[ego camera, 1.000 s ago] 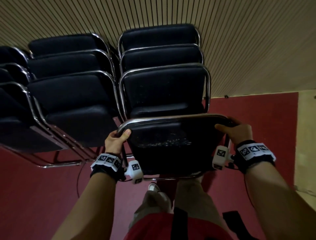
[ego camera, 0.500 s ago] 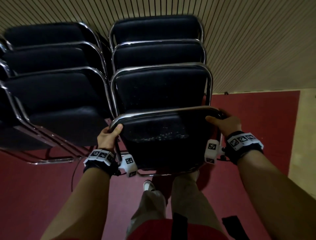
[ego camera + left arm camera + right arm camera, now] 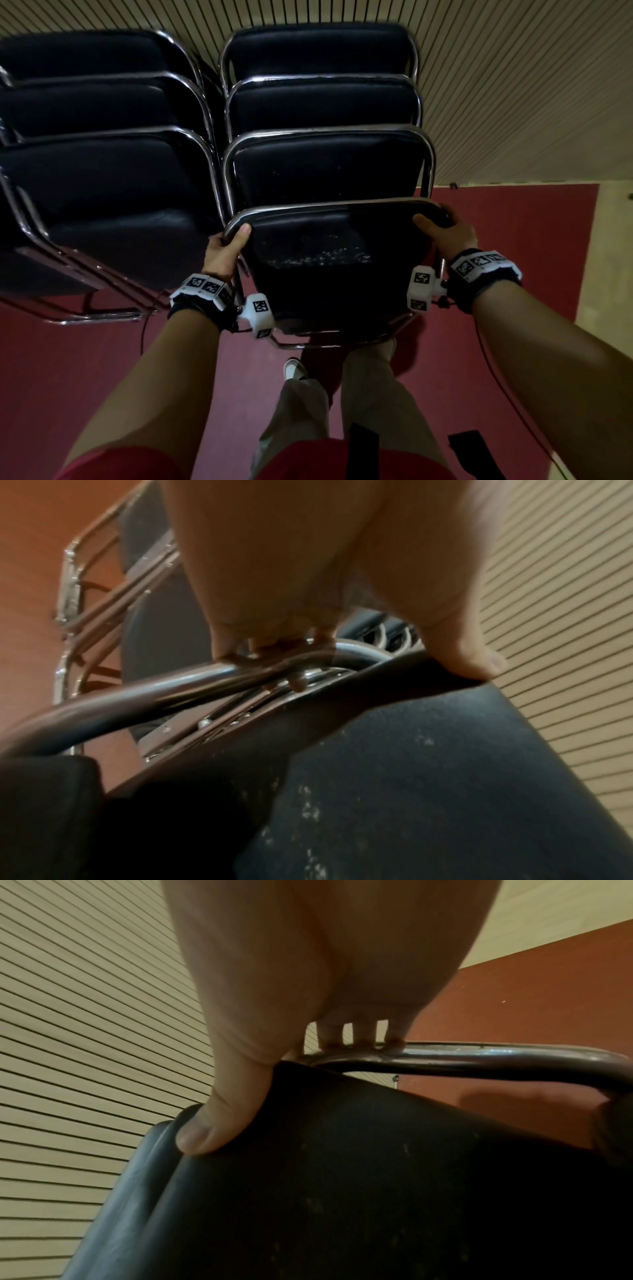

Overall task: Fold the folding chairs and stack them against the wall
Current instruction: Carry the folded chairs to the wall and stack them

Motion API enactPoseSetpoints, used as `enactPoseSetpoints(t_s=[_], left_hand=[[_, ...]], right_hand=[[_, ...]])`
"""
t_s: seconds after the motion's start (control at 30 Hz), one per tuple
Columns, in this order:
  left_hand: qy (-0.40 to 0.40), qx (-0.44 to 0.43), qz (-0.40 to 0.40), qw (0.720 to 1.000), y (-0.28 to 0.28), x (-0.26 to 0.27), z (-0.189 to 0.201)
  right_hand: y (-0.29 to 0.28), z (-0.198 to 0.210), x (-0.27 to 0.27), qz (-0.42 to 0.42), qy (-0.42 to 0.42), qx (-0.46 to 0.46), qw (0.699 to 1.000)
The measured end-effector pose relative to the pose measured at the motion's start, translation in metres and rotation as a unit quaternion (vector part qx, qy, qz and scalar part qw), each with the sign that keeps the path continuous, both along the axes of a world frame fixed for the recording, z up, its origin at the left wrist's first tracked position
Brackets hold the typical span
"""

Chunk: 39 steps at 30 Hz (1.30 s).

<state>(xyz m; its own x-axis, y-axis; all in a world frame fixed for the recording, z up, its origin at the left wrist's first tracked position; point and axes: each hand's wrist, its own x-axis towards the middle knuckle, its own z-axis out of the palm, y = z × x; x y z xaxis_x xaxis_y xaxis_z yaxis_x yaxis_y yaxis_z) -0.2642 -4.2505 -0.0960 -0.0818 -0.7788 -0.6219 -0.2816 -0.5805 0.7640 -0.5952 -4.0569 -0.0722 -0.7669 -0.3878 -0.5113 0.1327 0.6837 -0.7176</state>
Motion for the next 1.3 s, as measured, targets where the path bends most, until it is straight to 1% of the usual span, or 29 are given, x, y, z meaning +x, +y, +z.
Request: enactPoseSetpoints(t_s=[0.17, 0.3, 0.43, 0.47, 0.53, 0.6, 0.63, 0.7, 0.77, 0.83, 0.9, 0.97, 1.1, 1.3], left_hand=[[0.018, -0.001, 0.011, 1.0, 0.0, -0.015, 0.003], [0.021, 0.004, 0.011, 1.0, 0.001, -0.012, -0.007], [0.003, 0.041, 0.037, 0.998, 0.007, -0.007, -0.02], [-0.013, 0.06, 0.047, 0.997, 0.01, -0.006, -0.025], [-0.08, 0.127, 0.045, 0.988, 0.017, -0.003, -0.031], [-0.128, 0.216, 0.007, 0.968, 0.033, -0.002, -0.031], [-0.127, 0.249, -0.013, 0.96, 0.042, -0.003, -0.031], [-0.079, 0.278, -0.002, 0.957, 0.058, -0.008, -0.037], [-0.033, 0.267, 0.03, 0.963, 0.066, -0.017, -0.036], [-0.003, 0.266, 0.051, 0.963, 0.065, -0.022, -0.036], [0.045, 0.283, 0.091, 0.954, 0.063, -0.022, -0.042], [0.074, 0.288, 0.111, 0.948, 0.066, -0.024, -0.04], [0.033, 0.272, 0.122, 0.954, 0.082, -0.031, -0.029], [0.033, 0.259, 0.081, 0.962, 0.088, -0.047, 0.018]], right_hand=[[-0.006, -0.004, -0.006, -0.003, -0.002, 0.001, 1.0], [-0.01, -0.005, -0.001, -0.02, -0.014, -0.022, 0.999], [-0.004, -0.014, 0.011, -0.038, 0.014, -0.022, 0.999], [0.0, -0.019, 0.014, -0.043, 0.007, -0.02, 0.999], [0.011, -0.034, 0.021, -0.06, -0.033, 0.001, 0.998], [0.024, -0.051, 0.028, -0.076, -0.104, 0.052, 0.99], [0.031, -0.061, 0.033, -0.079, -0.153, 0.071, 0.983], [0.039, -0.073, 0.043, -0.064, -0.224, 0.067, 0.97], [0.04, -0.081, 0.049, -0.065, -0.245, 0.046, 0.966], [0.036, -0.078, 0.051, -0.077, -0.273, 0.03, 0.959], [0.034, -0.076, 0.048, -0.09, -0.31, 0.034, 0.946], [0.033, -0.072, 0.045, -0.103, -0.326, 0.023, 0.939], [0.038, -0.056, 0.04, -0.105, -0.321, 0.022, 0.941], [0.034, -0.023, 0.038, -0.089, -0.336, 0.004, 0.938]])
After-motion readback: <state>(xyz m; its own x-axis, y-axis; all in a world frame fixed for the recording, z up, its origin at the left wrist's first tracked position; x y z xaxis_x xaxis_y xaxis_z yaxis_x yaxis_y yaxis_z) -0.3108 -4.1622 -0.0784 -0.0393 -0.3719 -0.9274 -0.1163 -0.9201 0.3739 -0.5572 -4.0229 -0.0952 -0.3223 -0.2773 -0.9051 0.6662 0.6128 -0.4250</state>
